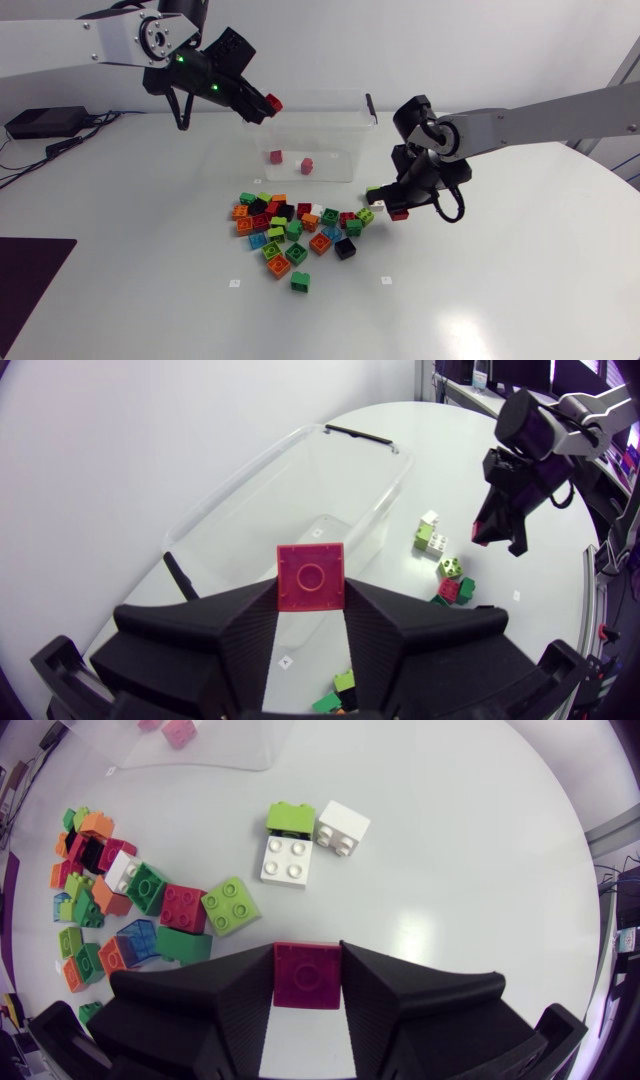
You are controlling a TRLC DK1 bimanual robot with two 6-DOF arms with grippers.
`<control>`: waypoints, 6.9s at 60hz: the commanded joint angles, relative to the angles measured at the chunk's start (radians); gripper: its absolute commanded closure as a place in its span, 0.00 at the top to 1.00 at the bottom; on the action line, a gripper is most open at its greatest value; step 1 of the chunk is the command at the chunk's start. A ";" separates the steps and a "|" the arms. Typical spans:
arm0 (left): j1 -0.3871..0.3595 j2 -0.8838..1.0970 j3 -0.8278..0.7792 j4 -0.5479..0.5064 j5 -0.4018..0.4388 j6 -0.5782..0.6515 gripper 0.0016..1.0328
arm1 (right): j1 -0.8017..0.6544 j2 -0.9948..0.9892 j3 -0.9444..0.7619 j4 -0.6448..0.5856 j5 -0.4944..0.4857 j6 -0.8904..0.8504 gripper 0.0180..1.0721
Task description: Place the duplo bricks in the container
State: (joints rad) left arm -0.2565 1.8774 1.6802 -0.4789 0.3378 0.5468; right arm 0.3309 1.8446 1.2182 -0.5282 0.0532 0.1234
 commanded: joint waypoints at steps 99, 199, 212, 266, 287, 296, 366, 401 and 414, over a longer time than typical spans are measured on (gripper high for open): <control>0.201 -0.388 -0.609 0.099 0.007 0.344 0.96 | 0.111 0.291 0.850 -0.145 -0.015 0.012 0.22; 0.207 0.167 -0.478 0.201 0.171 0.806 0.93 | 0.120 -0.285 0.043 0.238 -0.046 -0.070 0.94; 0.203 0.183 -0.435 0.117 0.216 0.840 0.85 | 0.091 -0.393 -0.152 0.275 -0.090 -0.077 0.94; 0.188 0.060 -0.470 -0.188 0.222 0.932 0.24 | -0.096 -0.157 -0.155 0.280 -0.154 -0.116 0.94; 0.166 -0.159 -0.508 -0.216 0.222 0.854 0.24 | -0.046 0.061 0.043 0.160 -0.090 -0.064 0.87; 0.140 -0.202 -0.448 -0.213 0.222 0.769 0.24 | -0.018 0.123 0.110 0.103 -0.065 -0.024 0.86; 0.031 0.006 -0.068 0.227 0.079 -0.010 0.22 | 0.017 0.275 0.222 0.025 0.031 0.064 0.29; -0.004 0.174 0.098 0.244 -0.037 -0.145 0.96 | 0.031 0.013 0.228 -0.049 0.031 0.035 0.27; 0.008 0.057 0.000 0.247 -0.039 -0.130 0.96 | 0.057 0.005 0.339 -0.095 0.031 0.035 0.27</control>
State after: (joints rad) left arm -0.2577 2.0087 1.7283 -0.2401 0.3042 0.4259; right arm 0.3740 1.8717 1.4998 -0.6041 0.0765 0.1608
